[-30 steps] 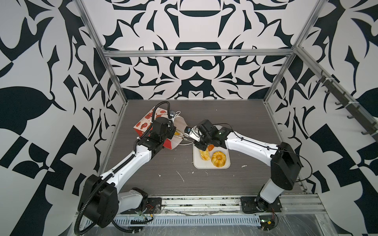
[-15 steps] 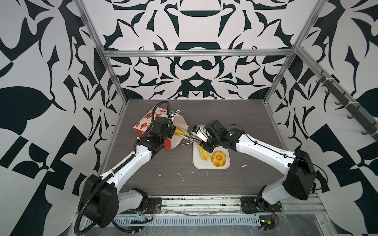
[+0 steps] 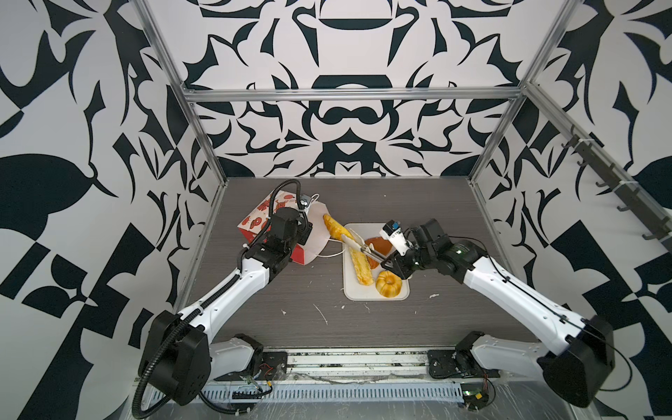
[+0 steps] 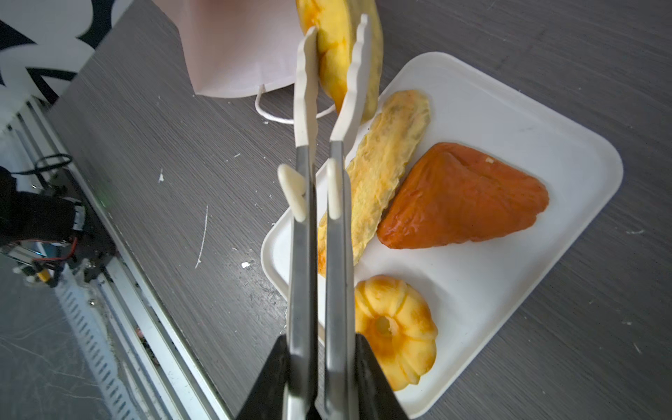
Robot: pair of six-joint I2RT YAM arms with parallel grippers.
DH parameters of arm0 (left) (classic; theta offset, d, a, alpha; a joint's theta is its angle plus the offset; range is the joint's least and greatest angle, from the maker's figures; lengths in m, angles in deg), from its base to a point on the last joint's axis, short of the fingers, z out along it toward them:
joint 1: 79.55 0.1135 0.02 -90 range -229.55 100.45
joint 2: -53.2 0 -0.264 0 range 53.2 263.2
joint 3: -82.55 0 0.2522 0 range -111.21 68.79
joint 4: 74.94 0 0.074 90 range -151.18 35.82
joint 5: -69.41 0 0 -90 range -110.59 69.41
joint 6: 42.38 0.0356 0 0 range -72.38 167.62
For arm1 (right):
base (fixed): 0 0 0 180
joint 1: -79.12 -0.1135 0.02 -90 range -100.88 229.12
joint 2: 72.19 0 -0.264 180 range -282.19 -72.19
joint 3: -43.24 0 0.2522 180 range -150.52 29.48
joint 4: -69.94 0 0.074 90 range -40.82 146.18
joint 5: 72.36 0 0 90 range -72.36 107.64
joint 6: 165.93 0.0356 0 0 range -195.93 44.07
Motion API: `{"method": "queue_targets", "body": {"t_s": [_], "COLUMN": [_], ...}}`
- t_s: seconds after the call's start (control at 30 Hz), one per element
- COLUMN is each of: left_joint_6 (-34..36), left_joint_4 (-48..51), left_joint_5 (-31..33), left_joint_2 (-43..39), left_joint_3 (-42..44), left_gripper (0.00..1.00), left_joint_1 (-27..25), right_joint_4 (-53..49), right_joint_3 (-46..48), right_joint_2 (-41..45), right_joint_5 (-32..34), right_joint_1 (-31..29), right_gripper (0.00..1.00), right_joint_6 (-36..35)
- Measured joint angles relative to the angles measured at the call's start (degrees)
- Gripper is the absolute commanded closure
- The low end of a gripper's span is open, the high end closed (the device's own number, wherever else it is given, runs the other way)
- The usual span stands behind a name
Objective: Take the fake bread out of the paper bag
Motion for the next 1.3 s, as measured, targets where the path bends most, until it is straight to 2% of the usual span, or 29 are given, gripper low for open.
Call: {"method": "queue_targets", "body": {"t_s": [0.5,0.8,1.3], "left_joint_6": [-0.1,-0.1,-0.2], "left_joint_4": [-0.8,-0.8,-1.2], "left_joint_5": [0.0,0.0,-0.3], "left_joint_2": [-0.1,-0.4,-0.4], "left_joint_3": [0.5,0.5,0.5], "left_gripper": [1.00,1.00,1.00], "left_joint_1": [0.0,0.0,0.0], "right_joint_4": [1.6,3.8,8.9], "right_joint_3": [10.8,15.2,24.2], "right_joint_2": [8.3,15.3,20.7], "right_joint_5": [-11.3,-15.3,-20.7], "right_joint_1": [5.9,9.2,12.0], "right_gripper": [1.00,1.00,1.00], "right_joint_6": [11.5,16.9,26.0]}}
